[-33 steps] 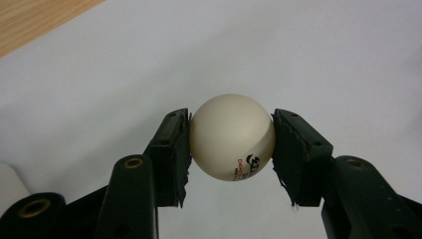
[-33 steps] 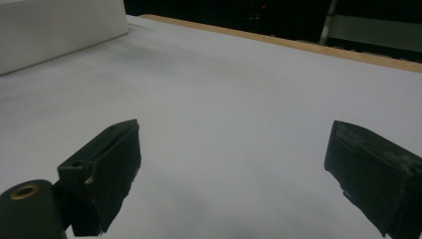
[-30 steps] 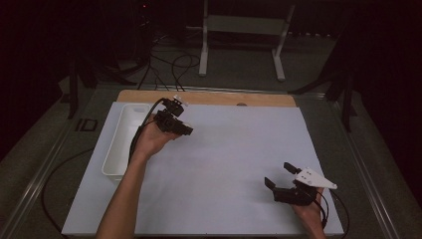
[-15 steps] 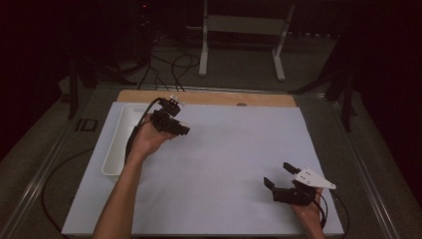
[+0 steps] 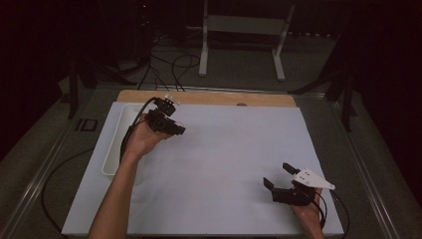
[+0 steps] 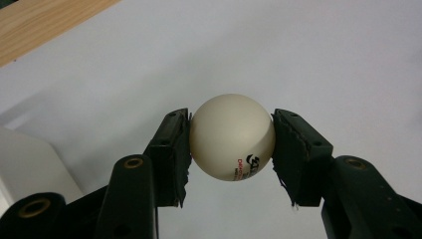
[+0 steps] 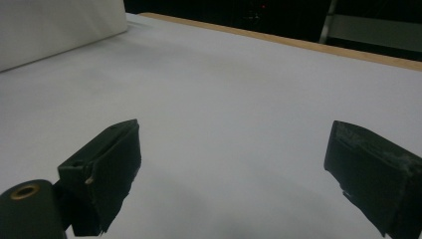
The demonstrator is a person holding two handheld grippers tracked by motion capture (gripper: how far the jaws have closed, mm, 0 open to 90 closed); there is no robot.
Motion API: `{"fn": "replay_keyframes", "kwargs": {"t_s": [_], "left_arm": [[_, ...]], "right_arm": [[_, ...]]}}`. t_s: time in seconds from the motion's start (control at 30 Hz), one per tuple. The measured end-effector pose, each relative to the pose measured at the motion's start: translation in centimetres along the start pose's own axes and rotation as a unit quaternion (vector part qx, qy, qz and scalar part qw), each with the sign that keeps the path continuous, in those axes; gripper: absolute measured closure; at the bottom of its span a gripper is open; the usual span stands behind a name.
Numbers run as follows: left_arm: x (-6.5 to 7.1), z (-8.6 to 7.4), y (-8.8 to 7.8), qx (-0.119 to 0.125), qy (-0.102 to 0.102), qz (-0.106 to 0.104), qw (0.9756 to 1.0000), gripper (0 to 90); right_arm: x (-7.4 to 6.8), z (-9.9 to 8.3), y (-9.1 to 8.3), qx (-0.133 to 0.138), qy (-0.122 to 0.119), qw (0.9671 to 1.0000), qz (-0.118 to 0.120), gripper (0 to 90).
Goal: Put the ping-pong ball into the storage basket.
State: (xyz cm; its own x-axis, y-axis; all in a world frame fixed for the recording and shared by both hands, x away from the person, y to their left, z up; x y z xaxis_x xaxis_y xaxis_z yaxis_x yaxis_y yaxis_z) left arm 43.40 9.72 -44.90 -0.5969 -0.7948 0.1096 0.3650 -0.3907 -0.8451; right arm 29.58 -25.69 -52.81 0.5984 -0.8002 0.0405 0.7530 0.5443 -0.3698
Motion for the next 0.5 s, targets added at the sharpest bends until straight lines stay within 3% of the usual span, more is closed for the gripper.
{"fn": "replay_keyframes", "kwargs": {"t_s": [0.5], "left_arm": [[-0.43,-0.42,-0.57,0.002,-0.004,0.001,1.0,51.2]], "right_arm": [[-0.14,-0.01,-0.04,0.0,-0.001,1.0,0.001,7.5]]}}
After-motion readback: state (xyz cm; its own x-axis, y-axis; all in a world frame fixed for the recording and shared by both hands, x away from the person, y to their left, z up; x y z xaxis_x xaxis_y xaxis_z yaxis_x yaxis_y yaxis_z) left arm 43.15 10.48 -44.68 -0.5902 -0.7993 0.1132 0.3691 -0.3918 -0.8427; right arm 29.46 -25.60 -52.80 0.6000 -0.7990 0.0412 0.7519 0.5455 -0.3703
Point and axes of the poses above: each handheld gripper's, and its own axes: y roughly forward along the jaws, z roughly out of its top, x roughly to its right, the point moved 7 cm from there along y, roughly forward along the jaws, and after that the axes turned 4 degrees about -y, right-handed, at the moved point
